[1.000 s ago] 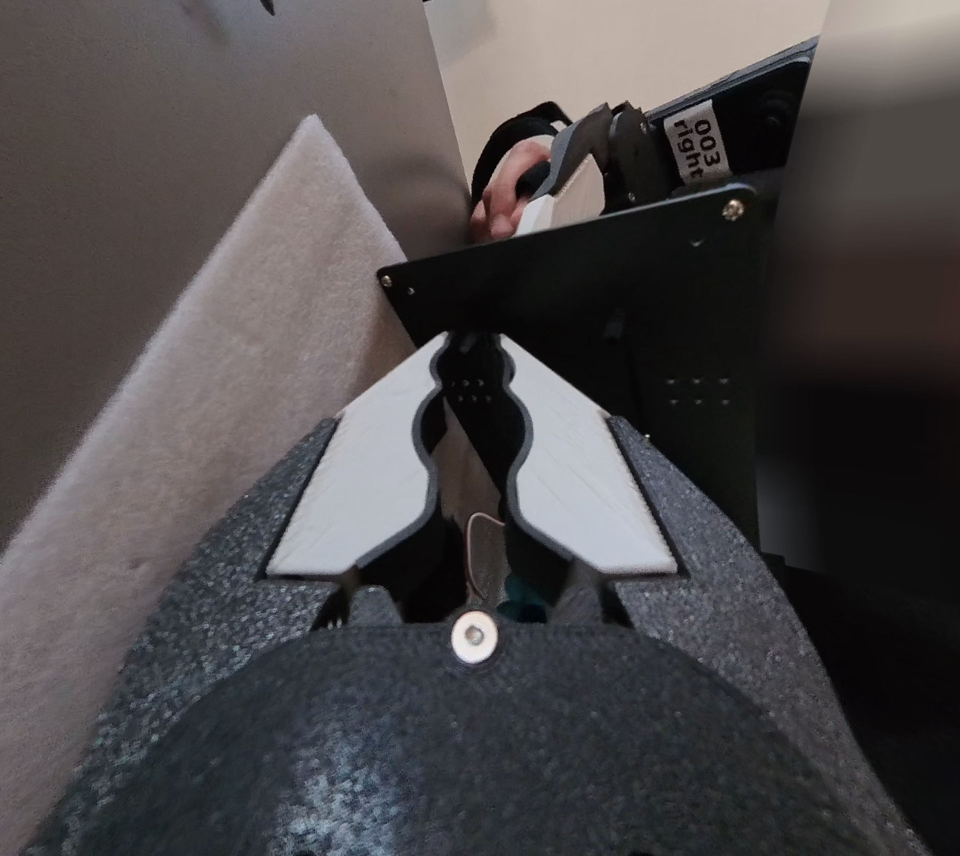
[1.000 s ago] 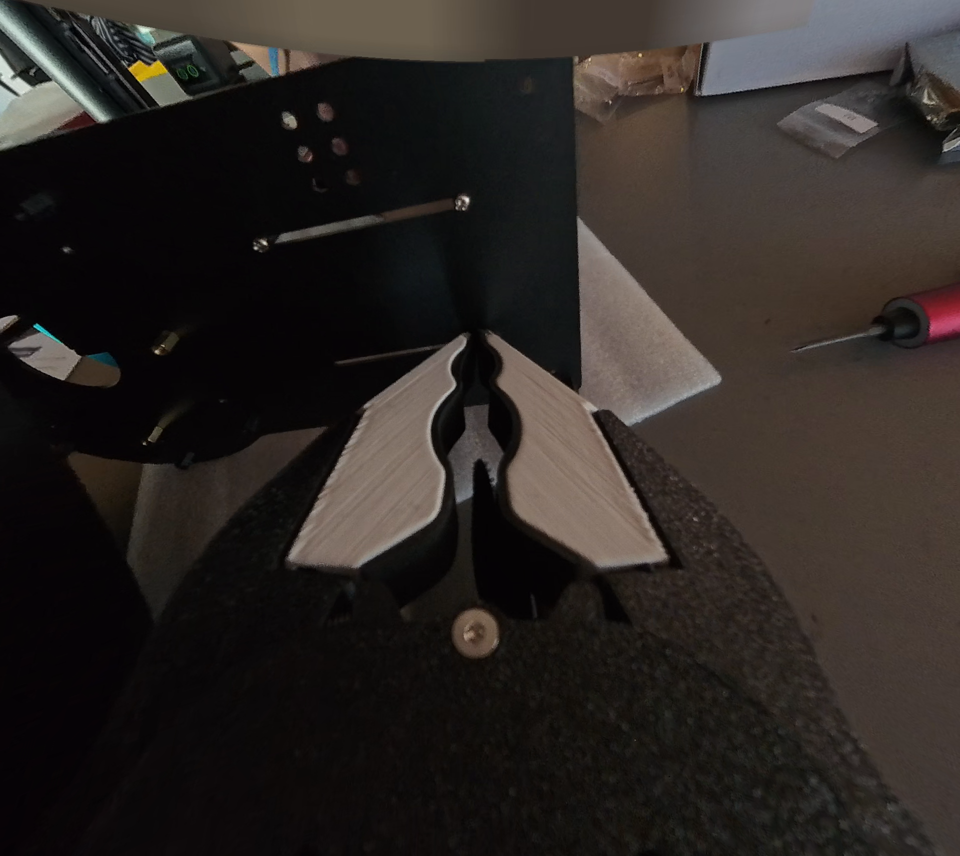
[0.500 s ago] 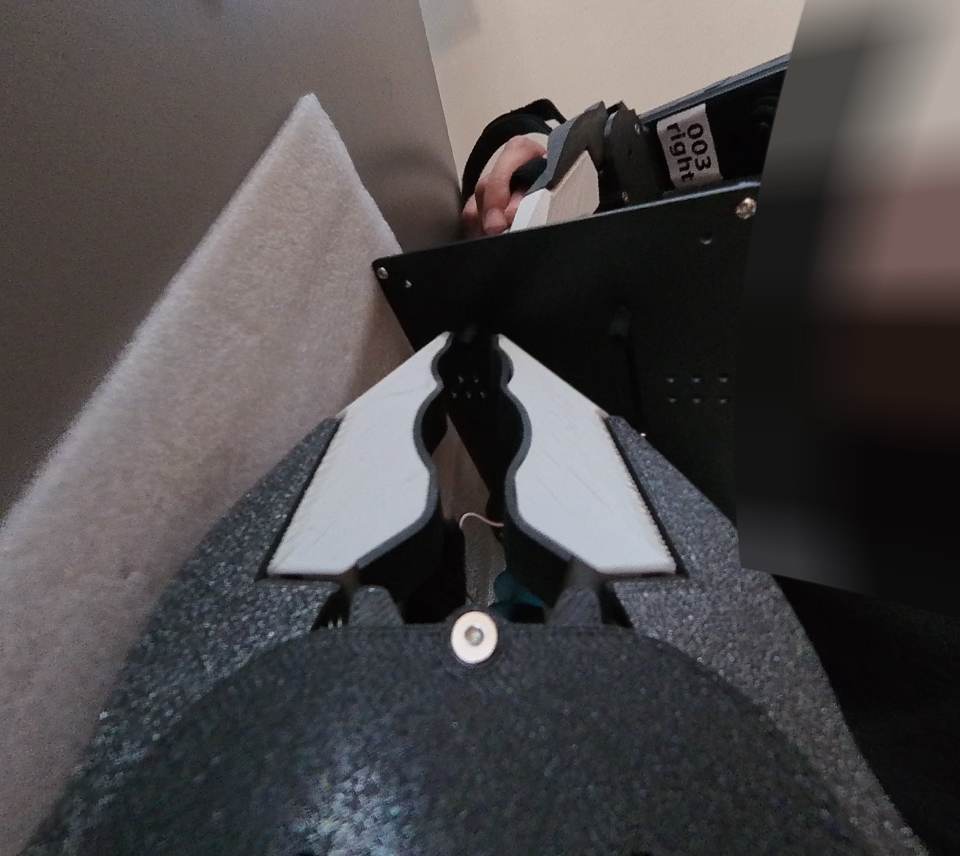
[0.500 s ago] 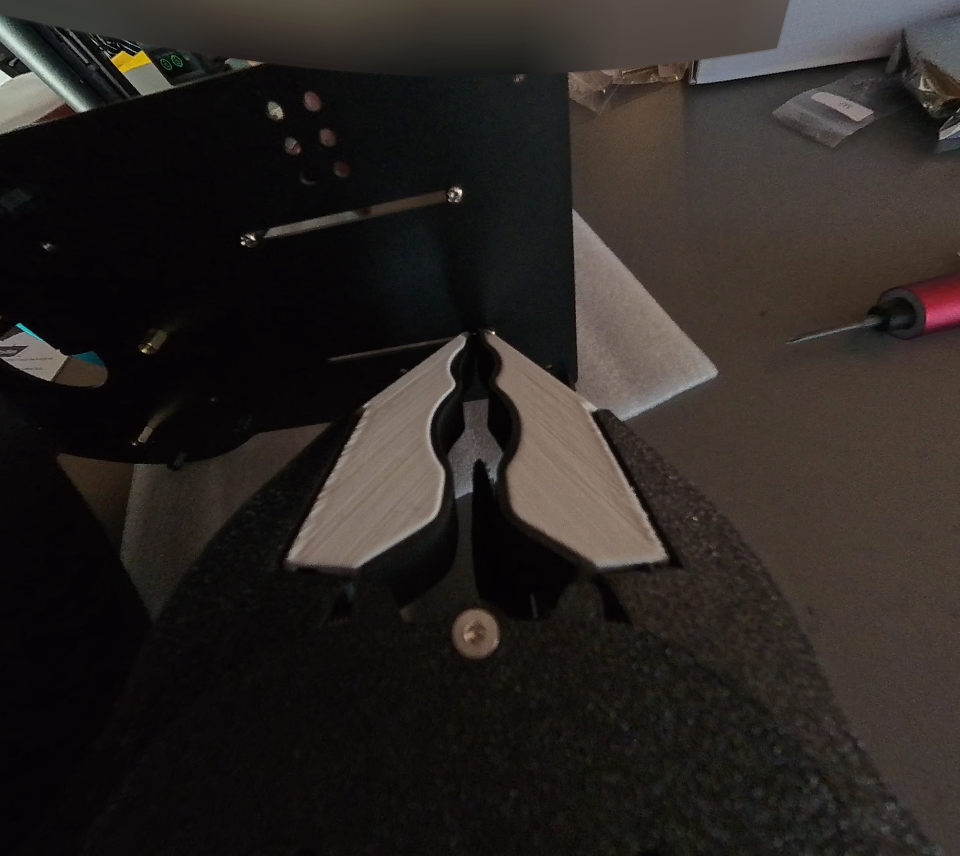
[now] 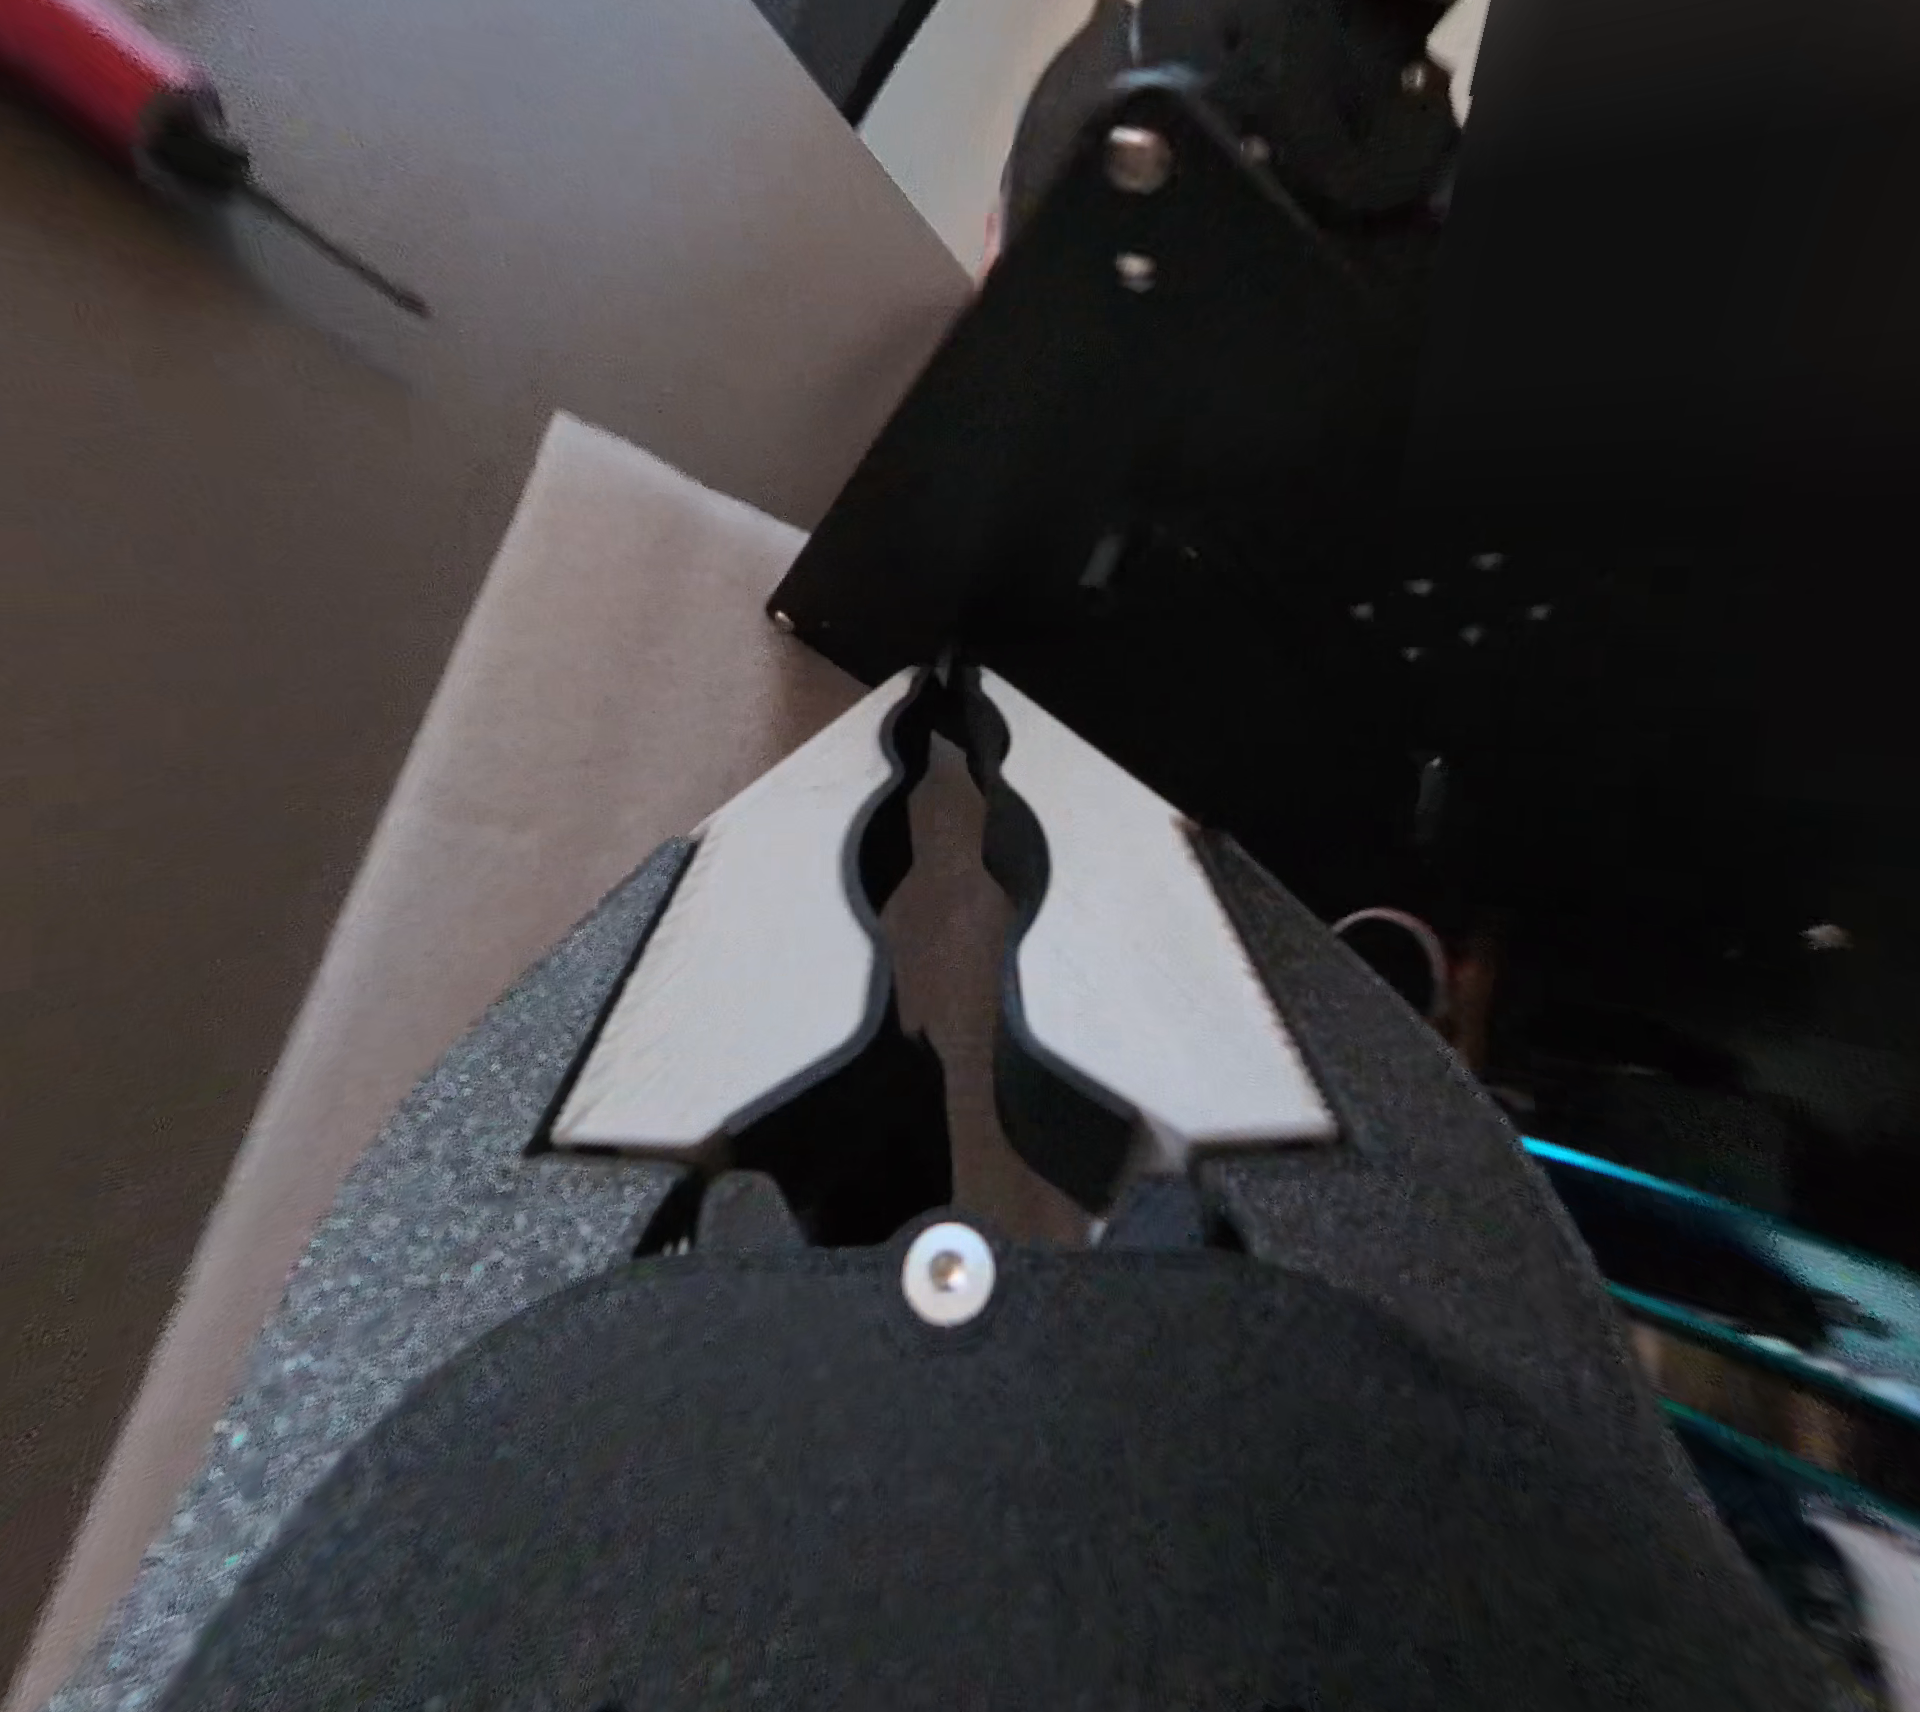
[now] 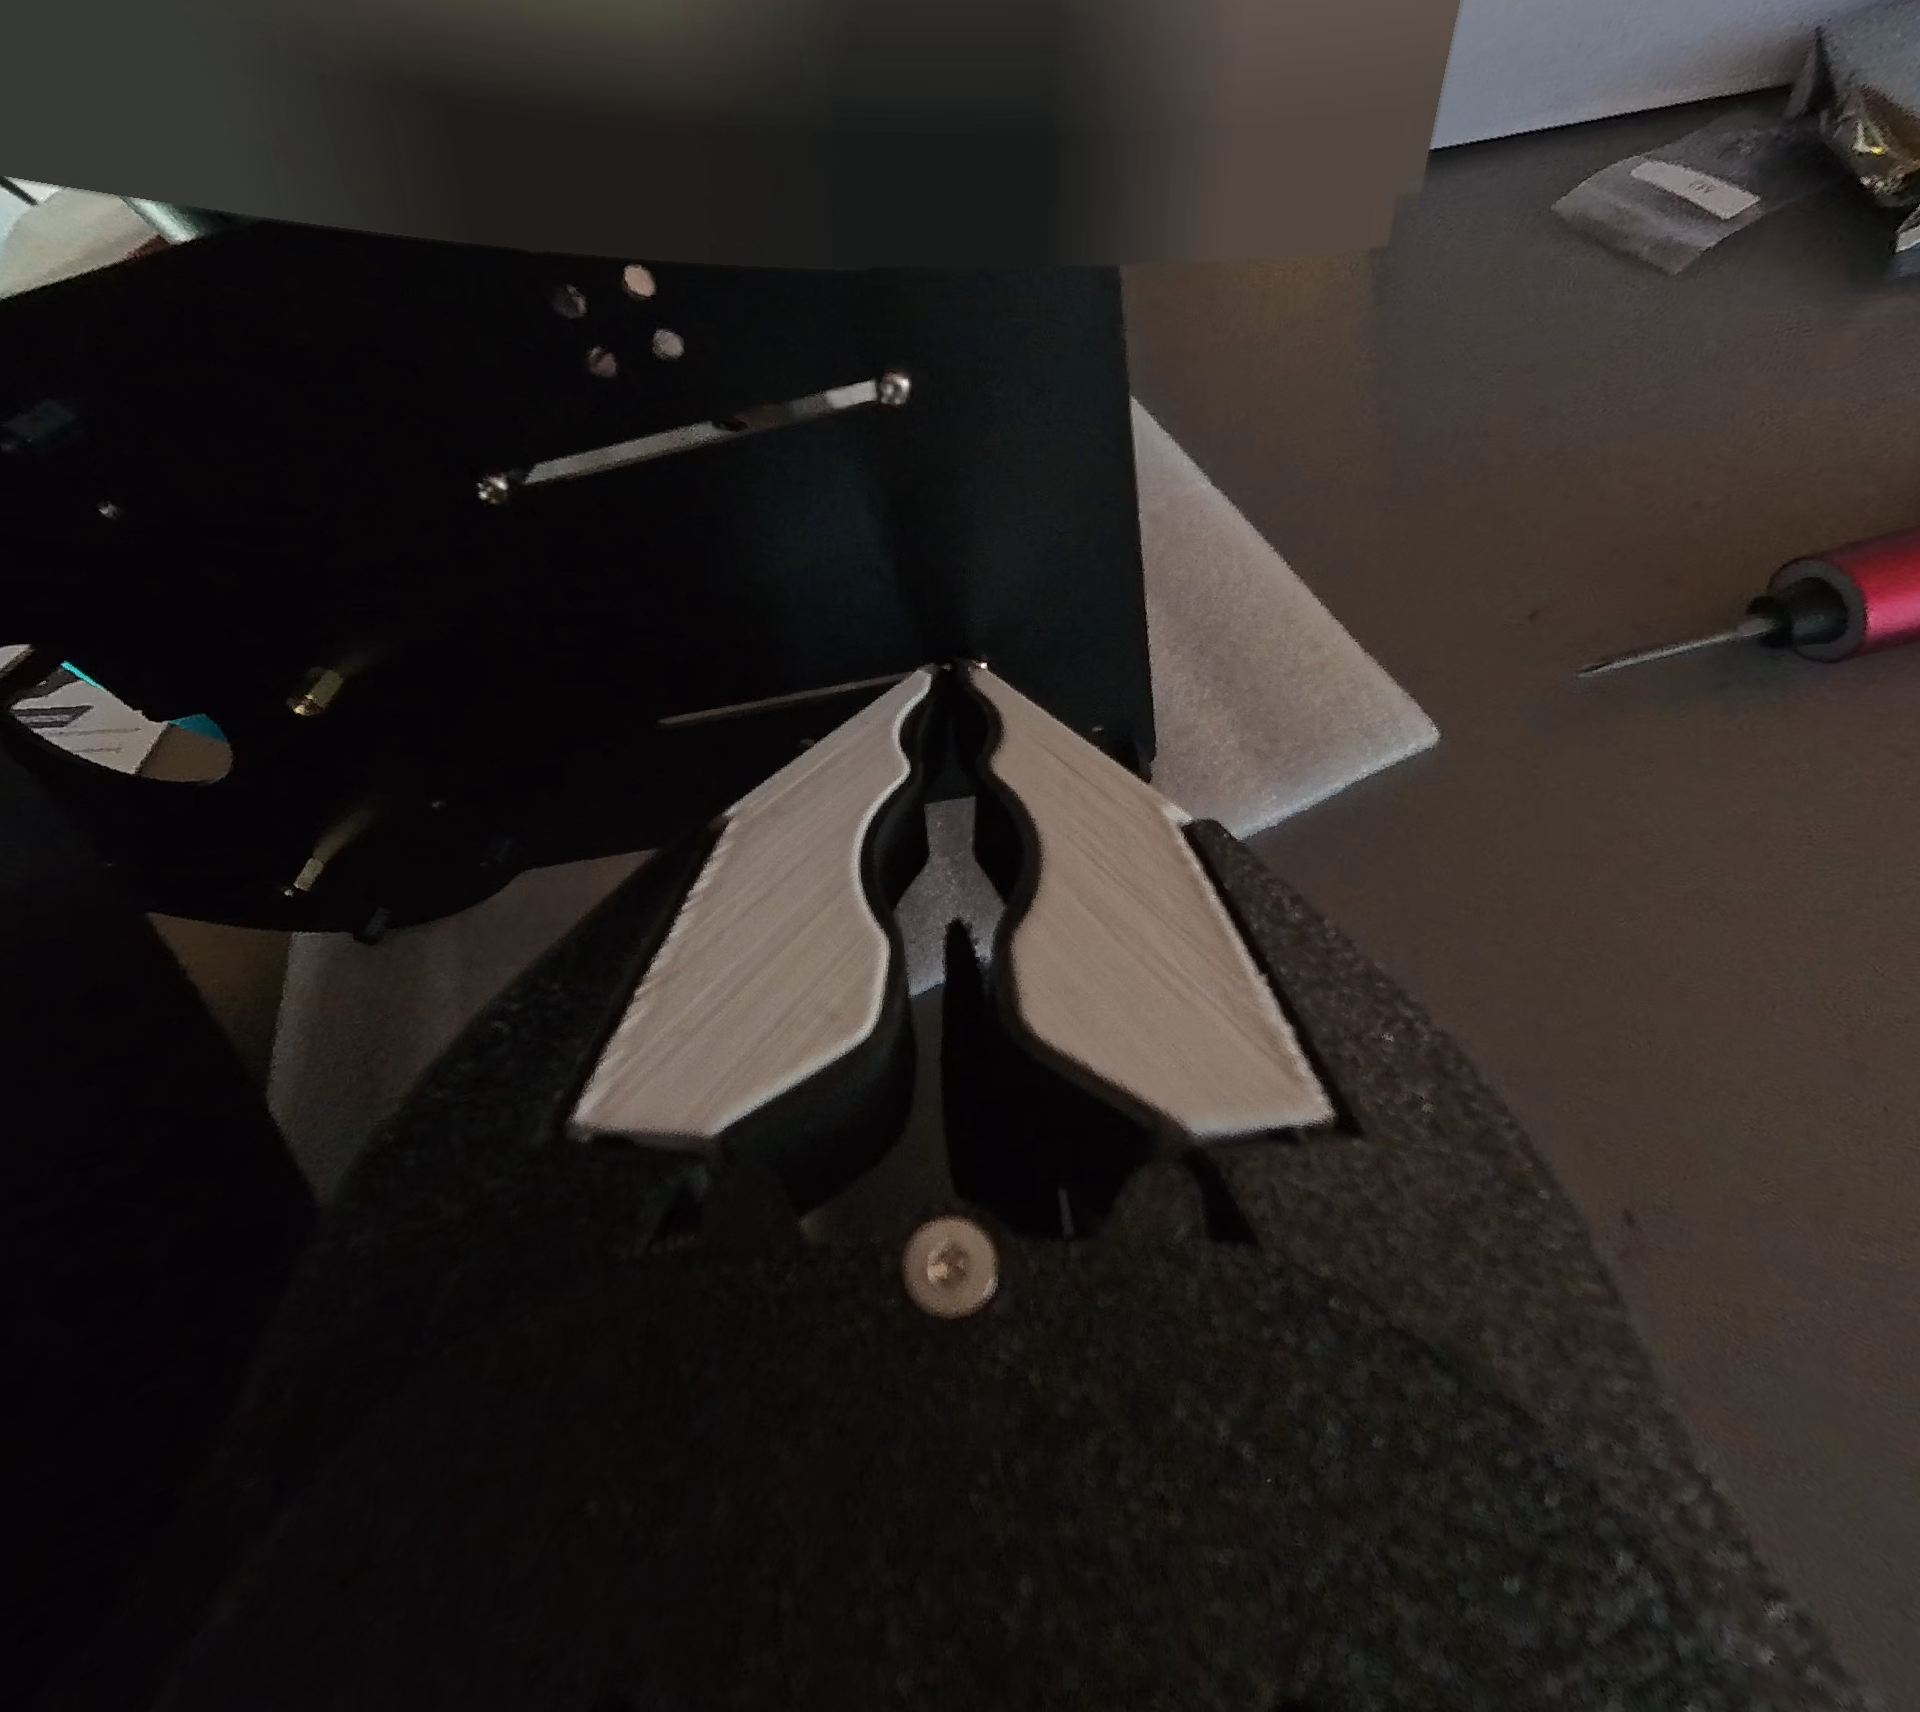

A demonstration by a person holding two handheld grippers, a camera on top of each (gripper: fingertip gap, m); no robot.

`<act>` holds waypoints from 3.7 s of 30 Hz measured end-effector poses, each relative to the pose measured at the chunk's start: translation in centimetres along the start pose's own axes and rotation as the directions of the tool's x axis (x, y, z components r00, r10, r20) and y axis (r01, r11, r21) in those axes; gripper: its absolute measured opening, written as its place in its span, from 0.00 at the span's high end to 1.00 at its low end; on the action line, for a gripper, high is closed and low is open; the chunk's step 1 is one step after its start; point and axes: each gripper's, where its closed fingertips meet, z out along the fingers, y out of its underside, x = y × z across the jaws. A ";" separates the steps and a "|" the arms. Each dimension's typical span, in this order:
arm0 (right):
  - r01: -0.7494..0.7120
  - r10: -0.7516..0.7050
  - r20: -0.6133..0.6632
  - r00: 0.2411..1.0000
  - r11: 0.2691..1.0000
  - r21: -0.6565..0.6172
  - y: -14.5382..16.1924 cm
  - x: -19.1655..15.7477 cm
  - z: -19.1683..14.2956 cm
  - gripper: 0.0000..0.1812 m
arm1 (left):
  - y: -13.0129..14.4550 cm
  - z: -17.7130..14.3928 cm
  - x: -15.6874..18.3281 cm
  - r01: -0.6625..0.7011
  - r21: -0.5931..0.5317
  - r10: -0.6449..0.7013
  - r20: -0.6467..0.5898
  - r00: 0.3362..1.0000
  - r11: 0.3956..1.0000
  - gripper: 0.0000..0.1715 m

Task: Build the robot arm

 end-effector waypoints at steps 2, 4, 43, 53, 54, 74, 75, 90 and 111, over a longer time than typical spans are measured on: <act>0.007 -0.007 -0.006 1.000 1.000 -0.001 0.0 0.0 0.0 1.00 | 0.1 0.0 -0.1 -0.177 -0.007 0.177 0.079 0.981 0.984 0.97; 0.006 -0.006 -0.003 1.000 1.000 -0.001 0.0 0.0 0.0 1.00 | 0.1 0.0 -0.1 -0.320 -0.033 0.322 0.148 0.935 0.947 0.97; 0.049 -0.050 -0.050 0.997 0.999 -0.016 0.2 -0.2 0.2 1.00 | -0.3 -0.2 -0.5 0.679 0.036 -0.655 -0.232 0.719 0.733 0.97; 0.034 -0.034 -0.062 0.997 0.999 0.001 0.0 0.2 0.1 1.00 | -0.3 -0.3 -0.5 0.679 0.035 -0.654 -0.238 0.718 0.733 0.97; 0.041 -0.041 -0.067 0.997 0.999 0.000 0.0 0.2 0.1 1.00 | -0.3 -0.3 -0.5 0.682 0.034 -0.656 -0.241 0.715 0.731 0.97; 0.057 -0.057 -0.071 0.996 0.998 -0.005 -0.3 0.3 0.5 1.00 | 0.4 0.1 -0.2 0.582 0.005 -0.567 -0.217 0.795 0.813 0.98; 0.058 -0.058 -0.070 0.996 0.998 -0.006 -0.3 0.4 0.5 1.00 | 0.5 0.1 -0.3 0.522 0.001 -0.514 -0.177 0.839 0.853 0.98; 0.029 -0.029 -0.025 0.999 1.000 -0.011 -0.4 0.4 0.7 1.00 | 1.3 0.0 -2.0 -0.585 -0.322 0.665 0.281 0.692 0.744 0.98; 0.043 -0.043 -0.028 0.999 0.999 -0.010 -0.6 0.5 0.8 1.00 | 1.7 -0.4 -0.9 -0.165 -0.230 0.155 -0.061 0.986 0.959 0.98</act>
